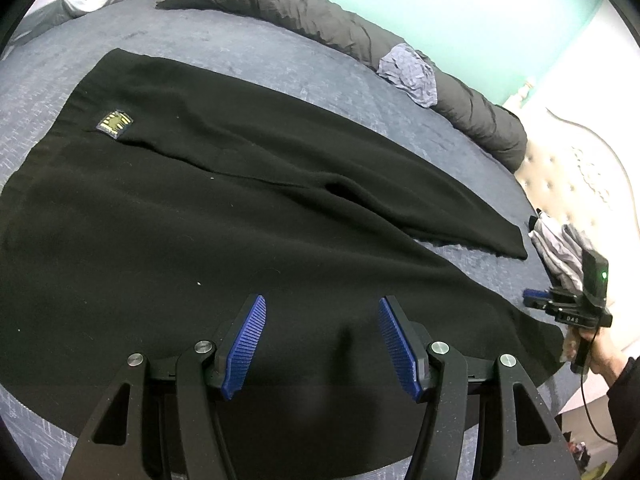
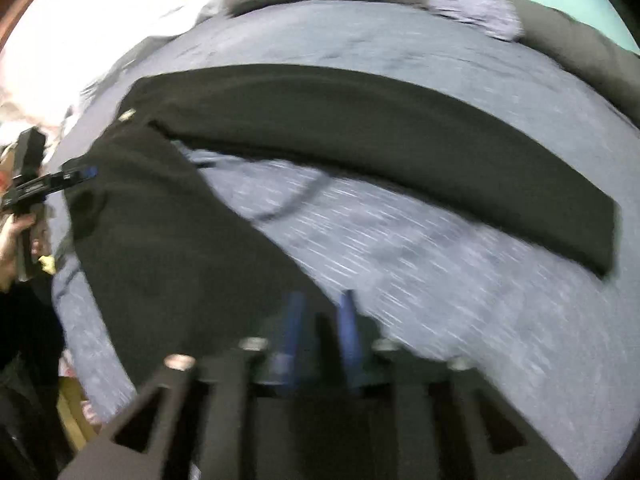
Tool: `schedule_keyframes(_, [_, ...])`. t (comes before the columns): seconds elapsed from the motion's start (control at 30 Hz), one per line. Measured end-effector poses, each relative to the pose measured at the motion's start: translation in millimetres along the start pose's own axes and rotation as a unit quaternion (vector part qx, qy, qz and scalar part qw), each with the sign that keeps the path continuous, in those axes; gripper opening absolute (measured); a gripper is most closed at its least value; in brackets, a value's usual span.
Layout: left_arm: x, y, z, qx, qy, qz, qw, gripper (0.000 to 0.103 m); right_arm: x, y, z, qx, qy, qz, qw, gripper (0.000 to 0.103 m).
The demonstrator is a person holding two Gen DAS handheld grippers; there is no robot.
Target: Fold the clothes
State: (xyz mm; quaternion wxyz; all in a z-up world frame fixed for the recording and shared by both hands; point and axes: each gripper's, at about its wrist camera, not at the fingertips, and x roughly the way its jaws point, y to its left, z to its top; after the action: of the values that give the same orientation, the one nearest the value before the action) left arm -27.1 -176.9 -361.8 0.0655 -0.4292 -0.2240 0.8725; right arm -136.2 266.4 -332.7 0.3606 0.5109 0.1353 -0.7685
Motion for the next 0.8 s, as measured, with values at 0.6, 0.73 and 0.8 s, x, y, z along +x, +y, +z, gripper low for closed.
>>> schedule_keyframes(0.6, [4.5, 8.6, -2.1, 0.002, 0.006, 0.003, 1.0000, 0.063, 98.0, 108.0, 125.1, -0.085, 0.033, 0.096, 0.991, 0.039])
schedule_keyframes(0.73, [4.5, 9.5, -1.7, 0.000, 0.006, 0.001, 1.0000, 0.063, 112.5, 116.4, 130.1, -0.095, 0.047, 0.100, 0.989, 0.009])
schedule_keyframes(0.8, [4.5, 10.4, -1.5, 0.000, 0.005, -0.001, 1.0000, 0.063, 115.2, 112.6, 131.9, -0.085, 0.044, 0.098, 0.991, 0.005])
